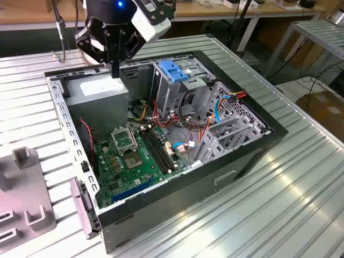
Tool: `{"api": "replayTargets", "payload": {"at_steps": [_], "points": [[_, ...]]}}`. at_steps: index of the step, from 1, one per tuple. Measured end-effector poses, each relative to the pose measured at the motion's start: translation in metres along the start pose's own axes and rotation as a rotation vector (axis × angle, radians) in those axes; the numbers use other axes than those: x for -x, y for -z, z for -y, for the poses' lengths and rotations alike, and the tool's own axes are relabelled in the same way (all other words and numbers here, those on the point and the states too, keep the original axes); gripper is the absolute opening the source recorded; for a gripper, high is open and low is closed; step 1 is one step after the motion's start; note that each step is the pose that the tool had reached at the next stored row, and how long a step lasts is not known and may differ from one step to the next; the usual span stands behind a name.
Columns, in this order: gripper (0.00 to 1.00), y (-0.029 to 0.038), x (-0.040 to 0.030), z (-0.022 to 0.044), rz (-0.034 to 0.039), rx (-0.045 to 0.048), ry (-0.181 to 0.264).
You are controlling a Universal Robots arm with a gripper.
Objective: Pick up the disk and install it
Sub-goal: 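Reach for the disk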
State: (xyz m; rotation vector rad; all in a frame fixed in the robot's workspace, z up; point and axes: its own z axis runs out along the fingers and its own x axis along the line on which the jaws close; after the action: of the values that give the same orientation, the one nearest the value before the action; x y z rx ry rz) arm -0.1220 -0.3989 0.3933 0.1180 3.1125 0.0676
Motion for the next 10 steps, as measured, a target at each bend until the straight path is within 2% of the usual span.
{"api": "replayTargets", "payload": {"at_steps": [2,10], "points": [[0.1,0.0002,-0.0079,0.0006,0.0001,0.0,0.0],[0.1,0.0007,-0.0252,0.0019,0.0,0.0,0.0]]}}
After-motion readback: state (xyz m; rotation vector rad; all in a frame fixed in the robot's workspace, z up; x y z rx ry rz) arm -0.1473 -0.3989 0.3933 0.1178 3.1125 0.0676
